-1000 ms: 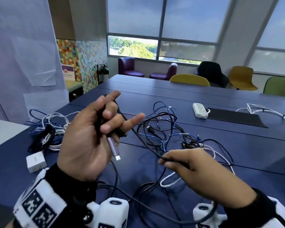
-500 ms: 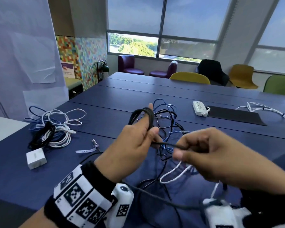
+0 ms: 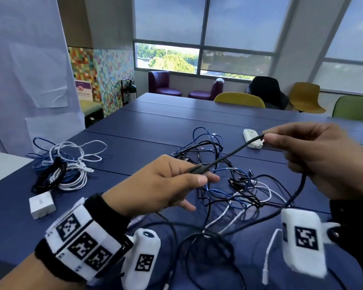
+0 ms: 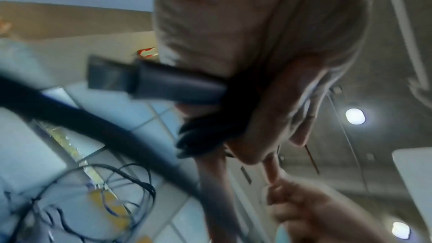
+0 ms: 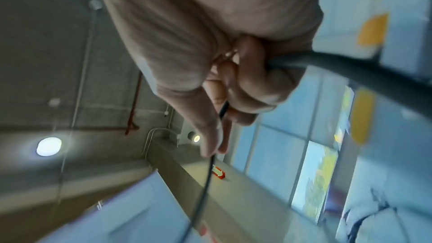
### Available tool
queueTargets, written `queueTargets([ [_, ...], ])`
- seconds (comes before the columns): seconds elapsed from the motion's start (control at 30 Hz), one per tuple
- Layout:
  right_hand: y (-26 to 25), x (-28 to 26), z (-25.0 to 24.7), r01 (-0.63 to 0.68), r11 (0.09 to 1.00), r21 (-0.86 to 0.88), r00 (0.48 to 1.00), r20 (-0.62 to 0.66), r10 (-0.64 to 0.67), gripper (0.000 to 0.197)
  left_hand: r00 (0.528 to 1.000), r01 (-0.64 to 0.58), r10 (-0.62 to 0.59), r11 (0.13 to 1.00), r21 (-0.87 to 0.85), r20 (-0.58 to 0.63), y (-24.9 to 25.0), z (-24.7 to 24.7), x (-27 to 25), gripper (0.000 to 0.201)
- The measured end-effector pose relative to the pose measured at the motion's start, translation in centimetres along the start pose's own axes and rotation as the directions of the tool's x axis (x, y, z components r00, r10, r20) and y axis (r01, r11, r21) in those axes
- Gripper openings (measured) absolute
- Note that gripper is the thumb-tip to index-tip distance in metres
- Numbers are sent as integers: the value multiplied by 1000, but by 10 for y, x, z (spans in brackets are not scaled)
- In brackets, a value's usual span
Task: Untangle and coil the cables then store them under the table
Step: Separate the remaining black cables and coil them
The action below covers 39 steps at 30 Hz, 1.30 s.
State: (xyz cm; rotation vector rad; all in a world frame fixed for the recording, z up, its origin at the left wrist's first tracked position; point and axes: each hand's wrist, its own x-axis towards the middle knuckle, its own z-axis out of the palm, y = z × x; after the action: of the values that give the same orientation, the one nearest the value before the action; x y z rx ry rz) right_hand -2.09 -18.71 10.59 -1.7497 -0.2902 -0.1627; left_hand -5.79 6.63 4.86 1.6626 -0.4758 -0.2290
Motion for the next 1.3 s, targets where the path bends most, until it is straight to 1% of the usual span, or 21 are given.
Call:
queueTargets([
  [0.07, 6, 6, 6, 137, 976, -169, 984, -94, -154, 10, 994, -5, 37, 960, -281, 106, 5, -2, -6, 31],
  [0.13, 15, 10, 16, 245, 928, -281, 952, -114, -285, 5, 972, 11, 110, 859, -511, 207, 5, -4, -7, 35],
  [0.2, 30, 13, 26, 321, 853, -411, 922, -70, -381, 7, 926, 60, 233, 686, -725, 297, 4, -6, -6, 41],
  [0.23, 36, 14, 32, 353, 808, -471, 912, -17, -409, 5, 907, 75, 295, 591, -803, 301, 3, -8, -4, 44],
  [0.27, 43, 13, 38, 379, 770, -514, 909, 51, -414, 7, 903, 57, 338, 521, -852, 267, 3, -10, -2, 47],
  [0.3, 49, 12, 42, 402, 733, -549, 907, 127, -402, 14, 914, 9, 352, 482, -876, 203, 3, -11, 0, 48],
  [0.37, 61, 6, 54, 457, 643, -614, 889, 293, -352, 20, 951, -122, 307, 458, -880, 27, 7, -10, 5, 47],
  [0.43, 68, 1, 64, 508, 574, -642, 860, 422, -288, 24, 963, -248, 212, 463, -851, -166, 12, -9, 10, 42],
  [0.5, 71, -4, 70, 522, 577, -629, 840, 497, -218, 26, 940, -338, 130, 466, -818, -315, 14, -7, 19, 35],
  [0.6, 66, -9, 75, 520, 604, -604, 813, 566, -133, 17, 894, -419, 57, 461, -782, -445, 12, -11, 31, 22],
  [0.67, 55, -13, 75, 514, 638, -574, 802, 585, -120, 12, 870, -448, 69, 527, -723, -489, 10, -12, 36, 16],
  [0.77, 33, -15, 73, 516, 642, -568, 799, 589, -121, 11, 850, -425, 113, 724, -543, -515, 7, -9, 39, 15],
  [0.87, 15, -14, 69, 497, 640, -586, 811, 576, -102, 11, 845, -377, 212, 887, -266, -492, 6, -2, 40, 14],
  [0.93, 6, -12, 66, 475, 646, -598, 823, 561, -86, 11, 847, -334, 312, 942, 26, -430, 5, 0, 39, 18],
  [0.97, 1, -10, 64, 464, 643, -609, 831, 551, -78, 12, 850, -307, 363, 930, 199, -382, 5, 1, 38, 19],
  [1.0, -3, -8, 61, 456, 637, -622, 838, 540, -72, 14, 856, -276, 400, 889, 364, -327, 4, 0, 37, 21],
  [1.03, -6, -6, 59, 451, 626, -637, 845, 531, -68, 17, 872, -230, 410, 826, 515, -269, 3, -1, 37, 30],
  [1.1, -11, -1, 53, 444, 592, -672, 855, 517, -54, 24, 918, -123, 355, 676, 727, -175, 1, -3, 35, 49],
  [1.17, -13, 6, 47, 436, 541, -719, 869, 493, -44, 30, 948, -54, 290, 559, 827, -134, 5, -7, 32, 49],
  [1.23, -15, 13, 42, 429, 469, -772, 886, 460, -54, 30, 961, -23, 256, 462, 886, -109, 10, -14, 27, 48],
  [1.3, -17, 20, 35, 418, 448, -790, 896, 441, -59, 28, 966, -11, 238, 417, 909, -97, 15, -21, 24, 45],
])
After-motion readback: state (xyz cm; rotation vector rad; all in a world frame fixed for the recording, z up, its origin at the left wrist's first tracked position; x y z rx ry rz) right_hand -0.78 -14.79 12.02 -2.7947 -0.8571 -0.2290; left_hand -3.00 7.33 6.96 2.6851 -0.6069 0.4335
